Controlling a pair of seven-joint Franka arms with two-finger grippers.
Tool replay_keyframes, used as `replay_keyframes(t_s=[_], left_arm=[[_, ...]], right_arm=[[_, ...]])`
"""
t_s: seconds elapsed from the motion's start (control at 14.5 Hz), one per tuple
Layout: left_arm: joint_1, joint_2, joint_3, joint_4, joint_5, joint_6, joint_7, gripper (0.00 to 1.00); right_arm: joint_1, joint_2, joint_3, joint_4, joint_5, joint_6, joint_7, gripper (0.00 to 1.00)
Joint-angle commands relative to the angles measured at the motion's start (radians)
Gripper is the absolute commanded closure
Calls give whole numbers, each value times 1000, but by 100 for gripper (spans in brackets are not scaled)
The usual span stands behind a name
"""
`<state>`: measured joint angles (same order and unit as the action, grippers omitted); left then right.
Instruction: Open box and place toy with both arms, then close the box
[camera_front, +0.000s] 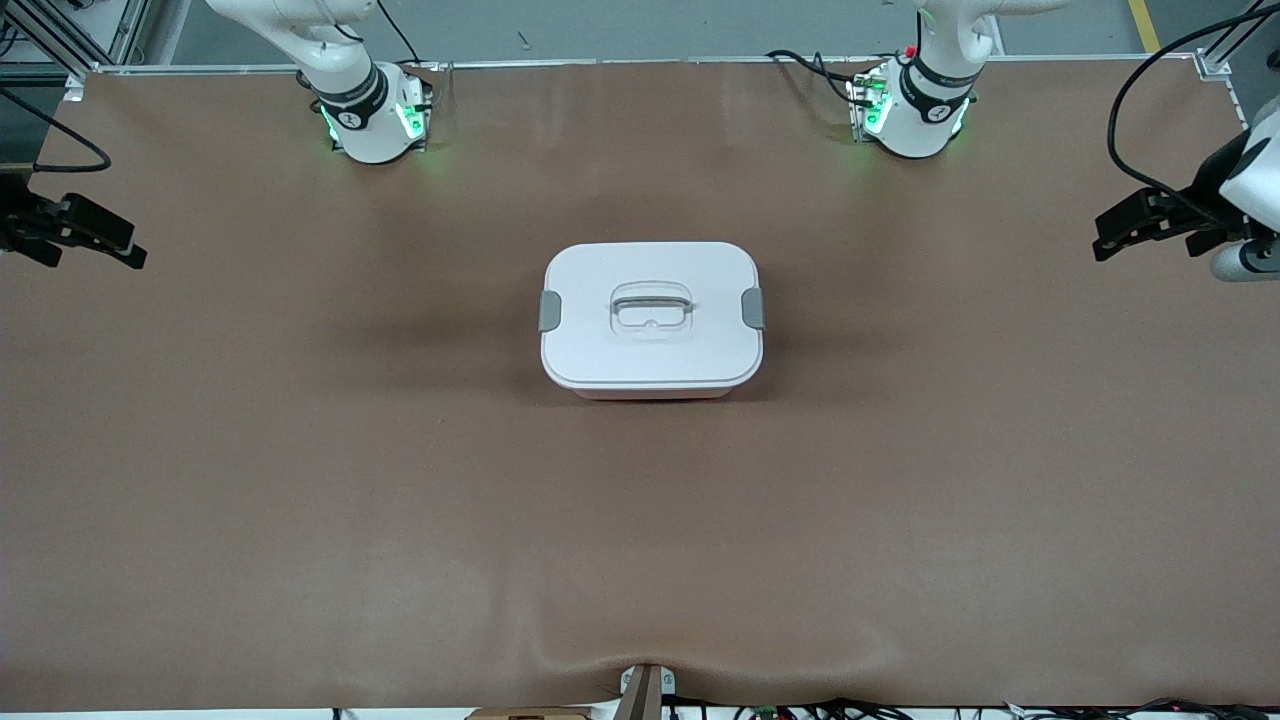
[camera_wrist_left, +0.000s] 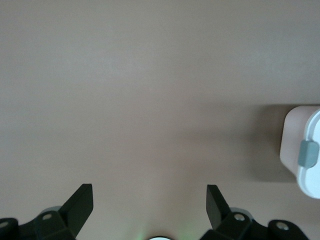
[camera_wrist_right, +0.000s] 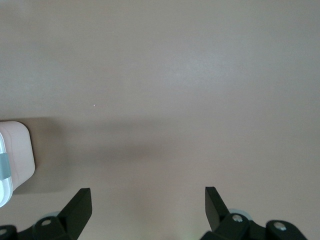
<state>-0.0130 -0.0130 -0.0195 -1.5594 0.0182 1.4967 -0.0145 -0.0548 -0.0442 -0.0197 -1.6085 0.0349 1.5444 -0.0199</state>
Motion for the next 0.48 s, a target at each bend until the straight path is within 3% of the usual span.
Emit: replay_keyframes(t_s=[0.0, 0.41], left_arm=[[-10, -59, 33, -36, -23, 4, 64, 0], [-15, -54, 29, -27, -15, -9, 61, 0]], right_arm=[[1, 3, 15, 21, -9, -26, 15, 0], [-4, 6, 14, 19, -7, -44, 17, 0]])
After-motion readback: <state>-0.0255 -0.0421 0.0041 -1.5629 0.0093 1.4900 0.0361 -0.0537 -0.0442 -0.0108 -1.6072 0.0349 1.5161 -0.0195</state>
